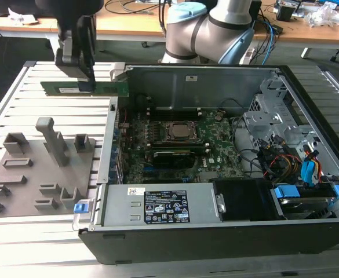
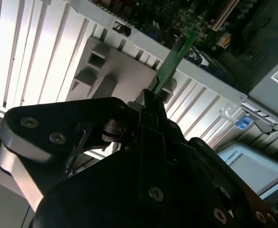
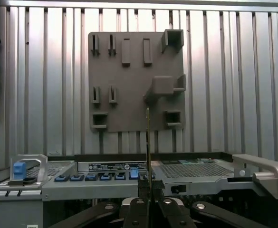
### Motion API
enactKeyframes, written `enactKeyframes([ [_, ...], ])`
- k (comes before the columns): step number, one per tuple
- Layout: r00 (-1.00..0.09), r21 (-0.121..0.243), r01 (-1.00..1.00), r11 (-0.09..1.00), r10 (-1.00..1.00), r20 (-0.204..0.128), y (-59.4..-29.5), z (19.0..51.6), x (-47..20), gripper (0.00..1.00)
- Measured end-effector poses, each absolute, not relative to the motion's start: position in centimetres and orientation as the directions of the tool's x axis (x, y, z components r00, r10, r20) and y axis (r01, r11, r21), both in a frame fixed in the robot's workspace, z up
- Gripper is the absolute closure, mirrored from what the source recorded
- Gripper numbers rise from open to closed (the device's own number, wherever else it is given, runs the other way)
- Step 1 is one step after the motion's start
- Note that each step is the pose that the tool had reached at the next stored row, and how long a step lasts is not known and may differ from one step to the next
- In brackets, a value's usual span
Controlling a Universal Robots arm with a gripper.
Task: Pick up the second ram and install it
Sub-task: 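Pick up the second ram and move it above second insertion slot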
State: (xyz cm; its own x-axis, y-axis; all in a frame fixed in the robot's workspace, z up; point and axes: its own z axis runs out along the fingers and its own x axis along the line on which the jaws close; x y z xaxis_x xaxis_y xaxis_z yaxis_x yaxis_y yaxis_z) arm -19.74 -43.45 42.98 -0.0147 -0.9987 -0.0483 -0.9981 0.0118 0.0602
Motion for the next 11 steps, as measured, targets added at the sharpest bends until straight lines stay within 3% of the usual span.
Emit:
enactKeyframes([
  [11,-0.015,0.067,-0.998,0.012,-0.999,-0.048,-43.4,43.0,-12.9,0.87],
])
